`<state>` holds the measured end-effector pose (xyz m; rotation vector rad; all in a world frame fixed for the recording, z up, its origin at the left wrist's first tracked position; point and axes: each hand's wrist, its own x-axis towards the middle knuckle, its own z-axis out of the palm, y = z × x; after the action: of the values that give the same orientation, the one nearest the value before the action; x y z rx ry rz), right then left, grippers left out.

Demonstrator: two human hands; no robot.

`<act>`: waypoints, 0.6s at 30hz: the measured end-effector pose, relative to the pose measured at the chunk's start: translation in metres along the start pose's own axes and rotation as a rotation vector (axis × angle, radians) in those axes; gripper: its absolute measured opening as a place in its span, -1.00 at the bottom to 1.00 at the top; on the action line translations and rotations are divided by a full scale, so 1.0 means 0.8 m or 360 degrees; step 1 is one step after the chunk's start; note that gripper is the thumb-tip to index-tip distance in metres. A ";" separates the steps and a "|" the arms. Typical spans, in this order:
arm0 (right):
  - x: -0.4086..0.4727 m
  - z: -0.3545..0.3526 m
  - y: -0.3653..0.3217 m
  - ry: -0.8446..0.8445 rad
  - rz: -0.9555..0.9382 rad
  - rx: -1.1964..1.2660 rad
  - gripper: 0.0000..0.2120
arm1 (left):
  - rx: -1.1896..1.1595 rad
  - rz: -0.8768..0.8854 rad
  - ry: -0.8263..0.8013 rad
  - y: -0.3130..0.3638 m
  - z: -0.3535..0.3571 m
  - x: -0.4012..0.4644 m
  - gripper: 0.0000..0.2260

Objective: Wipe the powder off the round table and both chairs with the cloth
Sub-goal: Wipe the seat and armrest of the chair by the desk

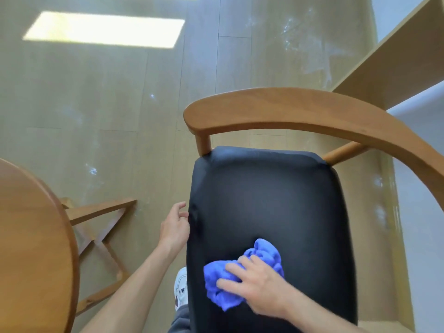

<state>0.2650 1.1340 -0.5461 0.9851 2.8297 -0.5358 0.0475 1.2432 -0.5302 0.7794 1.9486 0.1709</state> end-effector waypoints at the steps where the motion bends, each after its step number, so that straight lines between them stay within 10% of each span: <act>1: 0.007 -0.009 0.019 0.0054 0.0037 -0.0013 -0.47 | -0.0033 -0.0012 -0.0022 0.002 0.000 0.001 -0.55; 10: 0.200 -0.074 0.127 0.0573 0.1293 -0.0221 -0.43 | -0.0557 -0.0244 -0.0036 -0.015 -0.012 0.006 -0.54; 18: 0.145 0.002 -0.031 0.0437 0.0514 -0.0171 -0.57 | -0.0642 -0.0360 0.0124 -0.034 -0.021 0.011 -0.55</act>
<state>0.1584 1.1827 -0.5636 1.5591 2.7950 -0.2255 0.0188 1.2307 -0.5406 0.2901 1.9711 0.4457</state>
